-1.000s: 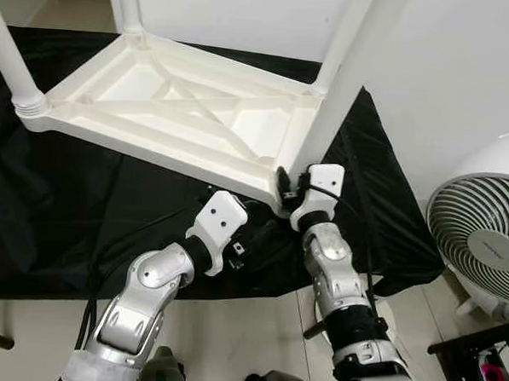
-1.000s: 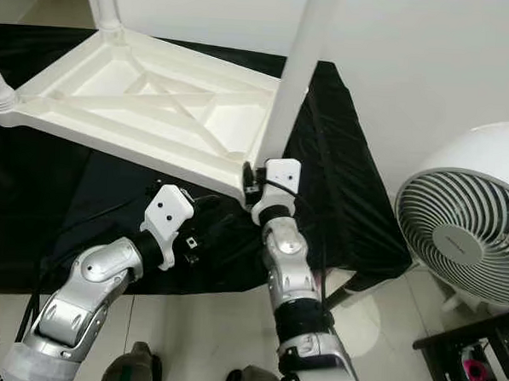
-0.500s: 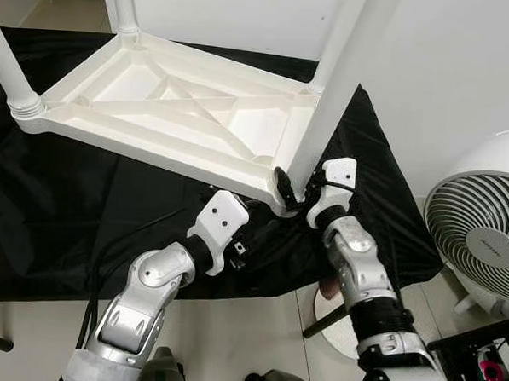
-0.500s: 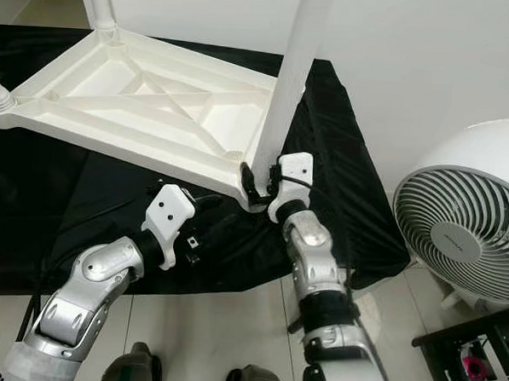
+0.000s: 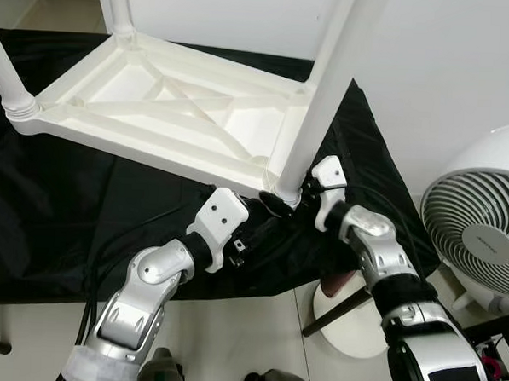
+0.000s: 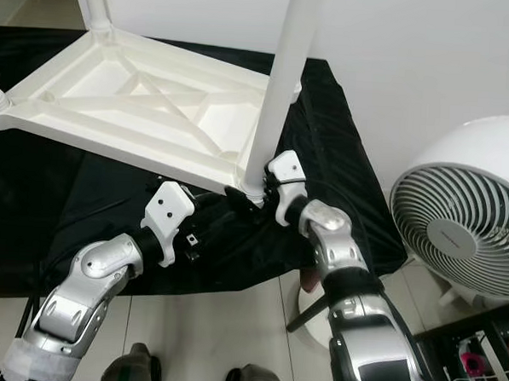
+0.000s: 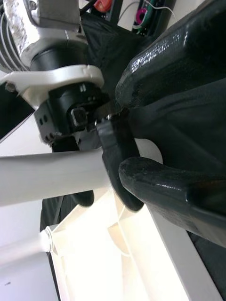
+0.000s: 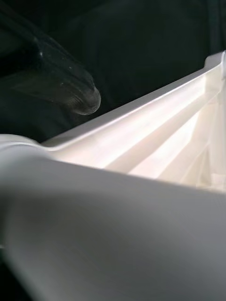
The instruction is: Building children table
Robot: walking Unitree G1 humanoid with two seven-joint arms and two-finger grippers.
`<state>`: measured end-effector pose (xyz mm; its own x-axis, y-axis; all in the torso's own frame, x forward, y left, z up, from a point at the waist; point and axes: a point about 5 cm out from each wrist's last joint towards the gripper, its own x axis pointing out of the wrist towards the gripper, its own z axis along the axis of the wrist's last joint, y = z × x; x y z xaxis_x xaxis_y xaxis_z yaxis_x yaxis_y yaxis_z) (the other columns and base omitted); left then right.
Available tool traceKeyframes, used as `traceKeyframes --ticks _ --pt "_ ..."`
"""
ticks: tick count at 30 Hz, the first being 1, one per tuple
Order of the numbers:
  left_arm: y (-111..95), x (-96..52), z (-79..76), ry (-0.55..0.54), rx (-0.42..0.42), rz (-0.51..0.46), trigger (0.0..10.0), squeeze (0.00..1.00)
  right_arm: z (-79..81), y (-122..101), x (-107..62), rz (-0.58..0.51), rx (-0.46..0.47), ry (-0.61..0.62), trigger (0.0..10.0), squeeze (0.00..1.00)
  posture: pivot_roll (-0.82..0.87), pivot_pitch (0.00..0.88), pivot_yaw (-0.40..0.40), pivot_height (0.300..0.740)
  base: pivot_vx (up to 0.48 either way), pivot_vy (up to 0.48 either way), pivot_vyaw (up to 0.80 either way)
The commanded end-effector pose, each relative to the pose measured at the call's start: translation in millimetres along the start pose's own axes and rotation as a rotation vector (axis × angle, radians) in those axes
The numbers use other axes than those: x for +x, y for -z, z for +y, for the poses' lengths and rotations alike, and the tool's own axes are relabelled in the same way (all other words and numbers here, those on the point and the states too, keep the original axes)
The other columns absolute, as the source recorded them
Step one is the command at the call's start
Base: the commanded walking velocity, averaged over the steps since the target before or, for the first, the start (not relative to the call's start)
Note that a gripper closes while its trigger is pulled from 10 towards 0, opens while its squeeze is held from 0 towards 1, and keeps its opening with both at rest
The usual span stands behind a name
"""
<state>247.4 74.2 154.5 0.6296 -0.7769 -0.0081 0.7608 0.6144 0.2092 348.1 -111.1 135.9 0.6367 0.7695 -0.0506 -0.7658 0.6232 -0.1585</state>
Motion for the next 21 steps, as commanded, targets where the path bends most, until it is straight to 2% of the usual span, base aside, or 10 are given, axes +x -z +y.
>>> traceKeyframes --ticks 1,8,9,10,11,12,13,18,21 --pt "2.4 0.9 1.3 -0.044 -0.001 0.016 10.0 0.00 0.5 0.1 4.5 0.000 -0.001 -0.002 10.0 0.00 0.07 0.012 -0.069 0.740 0.000 0.000 0.00" --pt "1.8 0.3 1.0 -0.047 0.006 0.018 10.0 0.00 -4.8 1.0 8.7 0.007 0.021 0.033 10.0 0.00 0.08 0.012 -0.072 0.740 0.000 0.000 0.00" --pt "2.0 -0.4 0.6 -0.049 0.005 0.020 10.0 0.00 -3.8 4.1 7.8 0.012 0.036 0.029 6.9 0.00 0.09 0.015 -0.072 0.740 0.000 0.000 0.00" --pt "2.0 -0.4 0.6 -0.049 0.005 0.020 10.0 0.00 -3.8 4.1 7.8 0.012 0.036 0.029 6.9 0.00 0.09 0.015 -0.072 0.740 0.000 0.000 0.00" --pt "2.0 -0.7 0.2 -0.050 0.003 0.020 10.0 0.00 -2.6 7.0 6.1 0.002 0.058 0.016 1.5 0.00 0.08 0.015 -0.071 0.740 0.000 0.000 0.00" --pt "2.0 -0.7 0.2 -0.050 0.003 0.020 10.0 0.00 -2.6 7.0 6.1 0.002 0.058 0.016 1.5 0.00 0.08 0.015 -0.071 0.740 0.000 0.000 0.00" --pt "2.1 -1.1 -0.3 -0.049 0.002 0.021 10.0 0.00 -1.7 9.9 4.0 -0.003 0.072 0.005 0.0 0.00 0.08 0.017 -0.067 0.740 0.000 0.000 0.00" --pt "2.1 -1.1 -1.1 -0.044 -0.001 0.022 10.0 0.00 -1.1 14.7 -0.4 -0.007 0.092 -0.008 0.0 0.00 0.08 0.021 -0.064 0.740 0.000 0.000 0.00" --pt "2.6 -1.0 -3.3 -0.031 -0.006 0.024 10.0 0.00 -2.6 21.0 -8.9 -0.009 0.101 0.014 0.0 0.00 0.07 0.027 -0.059 0.740 0.000 0.000 0.00"
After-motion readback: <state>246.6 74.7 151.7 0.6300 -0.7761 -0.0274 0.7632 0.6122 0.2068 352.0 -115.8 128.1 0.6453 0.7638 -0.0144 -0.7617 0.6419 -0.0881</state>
